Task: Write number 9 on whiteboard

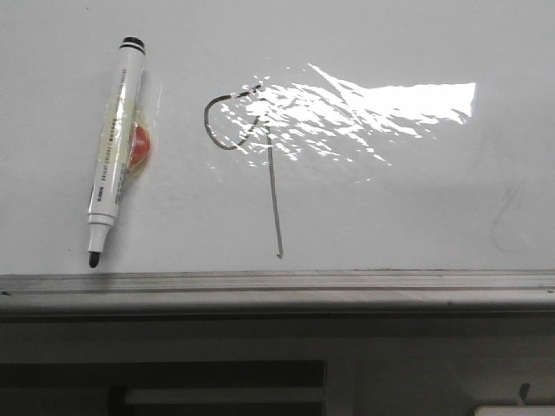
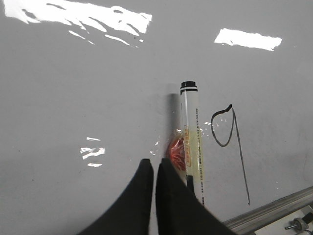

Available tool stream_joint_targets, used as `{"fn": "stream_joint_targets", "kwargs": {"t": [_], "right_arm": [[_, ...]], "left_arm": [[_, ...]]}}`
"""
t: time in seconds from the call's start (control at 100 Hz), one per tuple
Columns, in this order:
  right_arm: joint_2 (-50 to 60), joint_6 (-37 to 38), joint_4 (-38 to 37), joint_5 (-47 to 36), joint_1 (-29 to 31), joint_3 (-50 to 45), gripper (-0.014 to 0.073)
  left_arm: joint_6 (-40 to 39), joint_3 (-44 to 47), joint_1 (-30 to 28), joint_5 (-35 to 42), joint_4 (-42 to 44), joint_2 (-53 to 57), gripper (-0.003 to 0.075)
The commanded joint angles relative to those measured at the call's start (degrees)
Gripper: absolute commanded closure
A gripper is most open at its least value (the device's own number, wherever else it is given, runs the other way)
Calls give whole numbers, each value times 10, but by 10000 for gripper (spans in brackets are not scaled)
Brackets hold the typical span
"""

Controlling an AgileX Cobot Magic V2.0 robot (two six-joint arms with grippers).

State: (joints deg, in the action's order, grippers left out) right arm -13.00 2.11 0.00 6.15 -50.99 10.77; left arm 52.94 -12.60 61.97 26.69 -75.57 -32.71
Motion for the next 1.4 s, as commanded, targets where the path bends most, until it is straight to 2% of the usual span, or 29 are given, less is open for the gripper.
{"fn": "stream_joint_targets", "kwargs": {"t": [0.0, 0.33, 0.4, 0.46, 0.55, 0.63, 0.75, 0.88, 1.07, 1.27, 1.39], "right_arm": [[-4, -4, -6, -48, 1, 16, 656], [-4, -4, -6, -48, 1, 16, 656], [-4, -4, -6, -48, 1, 16, 656], [-4, -4, -6, -48, 1, 16, 656], [-4, -4, -6, -48, 1, 16, 656], [-4, -4, -6, -48, 1, 16, 656], [-4, -4, -6, -48, 1, 16, 656], [-4, -4, -6, -48, 1, 16, 656], [-4, -4, -6, -48, 1, 16, 656], [-4, -4, -6, -48, 1, 16, 656], [-4, -4, -6, -48, 1, 16, 656]], "left_arm": [[0, -16, -1, 13, 19, 0, 741], [0, -16, -1, 44, 36, 0, 741], [0, -15, -8, 72, 88, 0, 741], [-2, -12, -27, 96, 182, 0, 741], [-30, -12, -82, 117, 316, 0, 741], [-100, -12, -148, 109, 406, 0, 741], [-181, -12, -246, 71, 551, 6, 741], [-272, -2, -320, 22, 675, 48, 741], [-377, 48, -414, -28, 746, 148, 741], [-397, 108, -522, -125, 787, 266, 741], [-484, 139, -575, -181, 830, 321, 741]]}}
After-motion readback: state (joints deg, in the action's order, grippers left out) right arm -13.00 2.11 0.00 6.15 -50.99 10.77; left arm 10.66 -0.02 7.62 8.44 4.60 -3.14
